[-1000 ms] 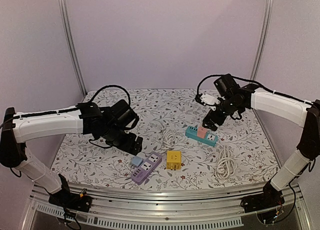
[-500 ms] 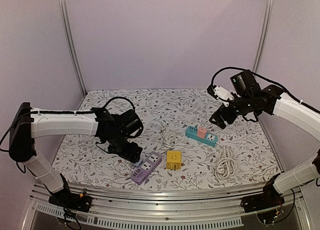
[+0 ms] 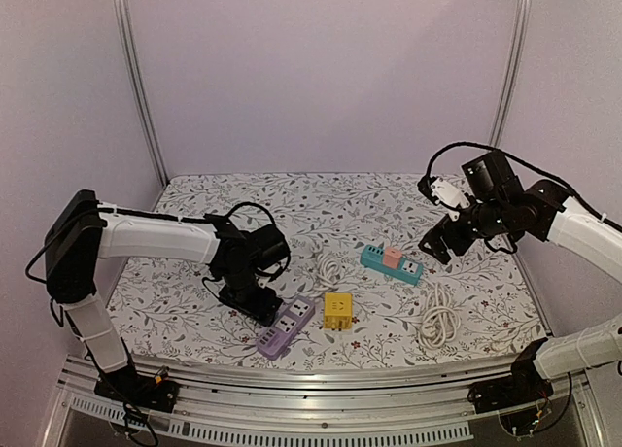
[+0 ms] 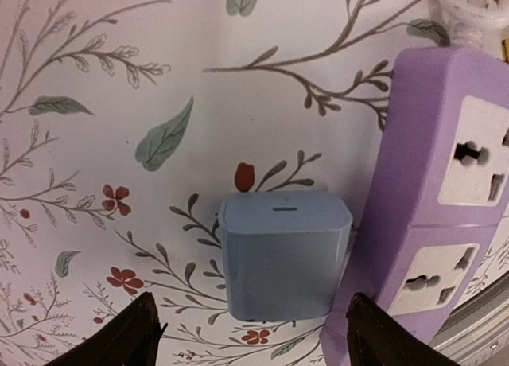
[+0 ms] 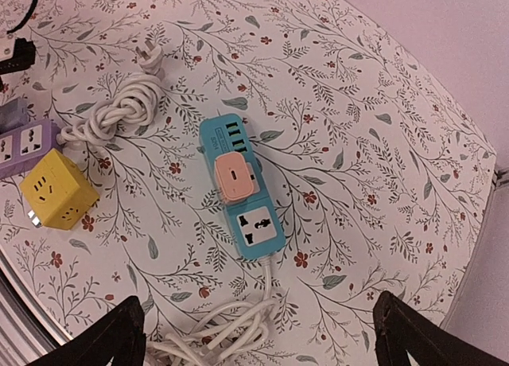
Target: Insert the plug
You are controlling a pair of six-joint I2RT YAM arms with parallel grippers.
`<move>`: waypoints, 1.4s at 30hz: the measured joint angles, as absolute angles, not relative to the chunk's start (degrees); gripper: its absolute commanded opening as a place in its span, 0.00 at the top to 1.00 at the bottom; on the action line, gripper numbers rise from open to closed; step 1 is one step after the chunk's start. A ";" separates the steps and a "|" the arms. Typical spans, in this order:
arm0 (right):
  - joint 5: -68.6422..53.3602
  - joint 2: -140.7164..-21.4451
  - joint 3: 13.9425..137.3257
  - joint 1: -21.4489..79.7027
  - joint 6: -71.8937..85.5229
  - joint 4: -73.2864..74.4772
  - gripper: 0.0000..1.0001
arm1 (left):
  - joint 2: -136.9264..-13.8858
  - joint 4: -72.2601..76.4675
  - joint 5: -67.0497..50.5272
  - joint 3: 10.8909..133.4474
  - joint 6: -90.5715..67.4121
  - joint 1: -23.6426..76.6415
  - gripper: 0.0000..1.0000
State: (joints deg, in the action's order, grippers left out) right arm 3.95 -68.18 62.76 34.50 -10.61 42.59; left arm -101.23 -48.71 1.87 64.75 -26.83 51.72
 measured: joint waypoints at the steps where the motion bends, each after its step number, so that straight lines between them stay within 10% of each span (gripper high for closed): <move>1: 4.05 -67.96 62.57 34.50 -10.48 42.57 0.01 | -101.56 -48.66 1.76 65.04 -26.63 51.72 0.18; 42: 4.60 -64.77 62.04 34.83 -7.27 46.35 0.01 | -95.48 -26.63 3.09 50.24 -25.65 54.70 0.36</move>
State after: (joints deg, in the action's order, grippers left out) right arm 4.60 -64.77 62.04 34.83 -7.27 46.35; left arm -95.48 -26.63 3.09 50.24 -25.65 54.70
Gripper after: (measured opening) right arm 0.988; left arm 0.633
